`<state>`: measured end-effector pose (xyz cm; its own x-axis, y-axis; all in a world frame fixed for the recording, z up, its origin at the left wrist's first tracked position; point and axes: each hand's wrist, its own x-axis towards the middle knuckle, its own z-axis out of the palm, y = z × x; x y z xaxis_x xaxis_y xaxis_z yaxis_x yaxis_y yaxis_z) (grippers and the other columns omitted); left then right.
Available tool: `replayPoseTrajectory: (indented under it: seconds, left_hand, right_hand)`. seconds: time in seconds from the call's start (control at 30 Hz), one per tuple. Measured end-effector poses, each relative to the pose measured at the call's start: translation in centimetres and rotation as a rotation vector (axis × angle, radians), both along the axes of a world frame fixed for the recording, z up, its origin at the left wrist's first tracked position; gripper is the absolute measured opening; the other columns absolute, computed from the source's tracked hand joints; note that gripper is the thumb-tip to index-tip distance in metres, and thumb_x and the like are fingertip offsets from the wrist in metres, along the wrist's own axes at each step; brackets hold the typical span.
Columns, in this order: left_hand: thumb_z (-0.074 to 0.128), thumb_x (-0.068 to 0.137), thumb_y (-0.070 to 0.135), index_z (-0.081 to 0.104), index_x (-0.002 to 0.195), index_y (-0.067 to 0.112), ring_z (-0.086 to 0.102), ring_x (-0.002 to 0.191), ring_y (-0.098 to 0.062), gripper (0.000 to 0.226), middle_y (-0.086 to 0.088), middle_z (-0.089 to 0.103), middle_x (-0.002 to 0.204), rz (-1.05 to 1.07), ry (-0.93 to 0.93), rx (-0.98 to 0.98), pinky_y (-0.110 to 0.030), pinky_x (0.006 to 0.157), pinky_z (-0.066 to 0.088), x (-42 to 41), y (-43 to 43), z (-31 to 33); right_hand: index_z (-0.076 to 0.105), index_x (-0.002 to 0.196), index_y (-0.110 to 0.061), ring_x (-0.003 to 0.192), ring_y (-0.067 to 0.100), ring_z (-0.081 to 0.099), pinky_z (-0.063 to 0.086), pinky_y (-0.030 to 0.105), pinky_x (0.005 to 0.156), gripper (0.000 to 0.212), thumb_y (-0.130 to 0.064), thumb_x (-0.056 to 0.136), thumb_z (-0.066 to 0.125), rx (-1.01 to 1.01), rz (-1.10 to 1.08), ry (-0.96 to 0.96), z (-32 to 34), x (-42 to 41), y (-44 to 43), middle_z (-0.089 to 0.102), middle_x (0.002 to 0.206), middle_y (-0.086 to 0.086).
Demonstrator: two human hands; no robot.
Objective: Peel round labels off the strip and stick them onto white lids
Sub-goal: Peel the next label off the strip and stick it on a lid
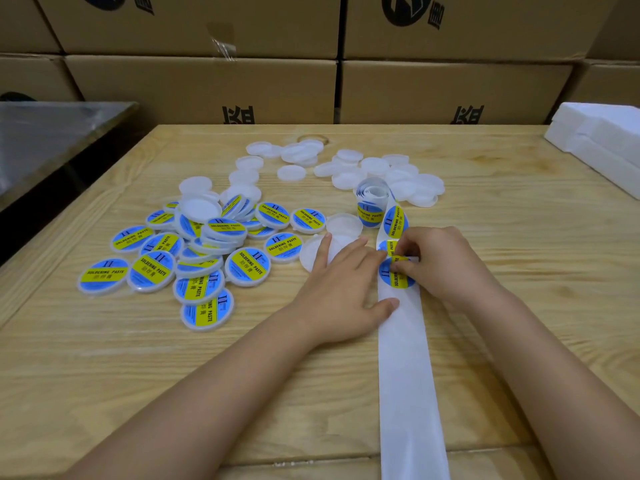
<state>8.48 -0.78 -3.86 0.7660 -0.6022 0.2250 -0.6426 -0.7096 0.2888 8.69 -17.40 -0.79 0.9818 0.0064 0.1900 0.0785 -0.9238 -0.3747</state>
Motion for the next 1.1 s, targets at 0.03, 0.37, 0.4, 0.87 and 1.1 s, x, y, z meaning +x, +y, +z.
replayPoseTrajectory:
  seconds: [0.03,0.37,0.4,0.87,1.1]
  left_hand:
    - [0.047,0.088,0.053,0.025,0.145,0.020,0.002,0.144,-0.004,0.070,0.008,0.028,0.150,0.002,0.003,0.001,-0.039,0.113,-0.019,0.0,0.0,0.0]
    - [0.048,0.086,0.057,0.034,0.141,0.019,0.000,0.143,-0.004,0.068,0.011,0.029,0.147,0.026,0.001,0.039,-0.043,0.113,-0.018,-0.1,0.0,0.1]
    - [0.048,0.086,0.057,0.034,0.141,0.020,0.000,0.143,-0.004,0.068,0.011,0.029,0.147,0.027,0.006,0.040,-0.043,0.113,-0.018,-0.1,0.0,0.1]
    - [0.047,0.085,0.060,0.036,0.140,0.020,-0.001,0.144,-0.007,0.070,0.010,0.029,0.147,0.009,-0.008,0.048,-0.043,0.114,-0.016,0.0,0.1,0.0]
    - [0.054,0.086,0.024,0.063,0.109,0.008,0.034,0.134,-0.018,0.029,-0.004,0.054,0.129,-0.041,-0.064,-0.265,-0.044,0.115,0.019,-0.2,0.5,0.3]
  right_hand:
    - [0.066,0.086,-0.014,0.083,0.019,0.057,0.040,0.027,0.068,0.011,-0.020,0.078,0.072,0.003,0.000,-0.001,0.2,-0.1,0.0,0.063,0.080,0.001]
    - [0.062,0.068,-0.019,0.074,0.009,0.065,0.048,0.025,0.069,0.015,-0.014,0.080,0.069,0.269,0.086,0.207,2.1,-1.0,-1.0,0.069,0.073,-0.005]
    - [0.062,0.068,-0.018,0.073,0.010,0.064,0.047,0.026,0.070,0.015,-0.013,0.081,0.069,0.324,0.104,0.254,2.3,-1.1,-1.2,0.071,0.074,-0.002]
    - [0.062,0.086,-0.010,0.072,0.013,0.054,0.039,0.022,0.060,0.020,-0.024,0.072,0.062,1.488,0.072,0.024,1.9,-0.2,0.4,0.061,0.083,0.004]
    - [0.058,0.081,-0.010,0.061,0.012,0.045,0.042,0.021,0.062,0.012,-0.014,0.092,0.054,1.894,-0.138,0.041,-1.2,0.7,3.7,0.050,0.065,0.000]
